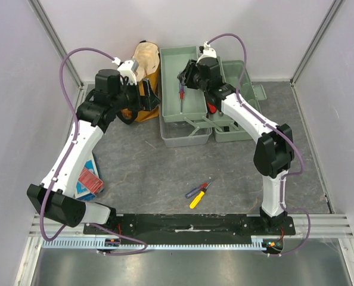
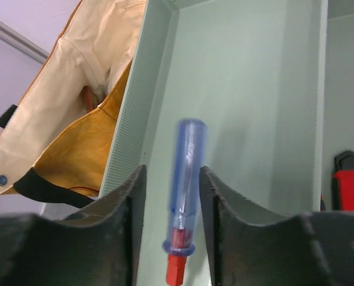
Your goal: Pack the tool kit
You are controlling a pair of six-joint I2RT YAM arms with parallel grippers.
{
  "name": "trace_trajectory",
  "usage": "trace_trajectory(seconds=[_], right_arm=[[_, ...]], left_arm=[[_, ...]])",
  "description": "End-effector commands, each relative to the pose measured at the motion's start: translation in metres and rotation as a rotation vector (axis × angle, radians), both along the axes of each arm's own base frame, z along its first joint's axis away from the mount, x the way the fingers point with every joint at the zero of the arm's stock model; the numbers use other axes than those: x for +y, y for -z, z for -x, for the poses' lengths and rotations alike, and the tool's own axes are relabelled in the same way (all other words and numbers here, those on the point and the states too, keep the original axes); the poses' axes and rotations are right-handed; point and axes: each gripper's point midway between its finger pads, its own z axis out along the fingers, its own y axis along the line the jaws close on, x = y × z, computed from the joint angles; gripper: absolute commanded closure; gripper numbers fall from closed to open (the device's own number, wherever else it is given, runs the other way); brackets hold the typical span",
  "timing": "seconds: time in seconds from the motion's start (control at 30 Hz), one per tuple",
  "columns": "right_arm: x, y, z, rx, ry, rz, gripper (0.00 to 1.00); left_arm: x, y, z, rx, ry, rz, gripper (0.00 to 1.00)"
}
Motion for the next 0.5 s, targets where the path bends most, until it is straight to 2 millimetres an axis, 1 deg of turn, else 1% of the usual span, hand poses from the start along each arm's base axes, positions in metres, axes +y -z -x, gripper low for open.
trace_trajectory(seconds=[0.0,0.07,0.13,0.2,0.23,0.33,0.37,0.4,0.47], right_arm=[[0.006,-0.018,-0.011,-0.044,-0.011,0.015,0.48],[0.007,-0.018,-0.014,-0.037,-0.006,0.013,0.44],[0.008,-0.021,-0.016,-0.039,-0.002,0.006,0.42],[0.006,-0.029,-0.015,-0.052,0.004,0.0,0.41],[0.004,-0.04,-0.013,-0.066,0.007,-0.005,0.41],[-0.006,-0.064,-0.006,-0.093,0.03,-0.012,0.41],[-0.011,-0.072,-0.002,-0.101,0.04,-0.013,0.41],[-0.019,-0.079,0.001,-0.106,0.055,-0.016,0.41],[-0.036,-0.089,0.009,-0.105,0.083,-0.024,0.41]], left_arm=[[-0.004,0.001,0.013,-0.013,0.075,-0.006,0.16],[-0.003,0.015,0.015,0.012,0.08,-0.023,0.16],[-0.005,0.024,0.021,0.032,0.103,-0.026,0.16],[-0.011,0.031,0.029,0.046,0.15,-0.024,0.16],[-0.016,0.032,0.035,0.044,0.181,-0.023,0.17],[-0.039,0.044,0.053,0.025,0.266,-0.083,0.19],[-0.05,0.051,0.061,0.017,0.294,-0.125,0.2],[-0.067,0.059,0.071,0.012,0.33,-0.168,0.21],[-0.087,0.078,0.081,0.021,0.356,-0.252,0.25]])
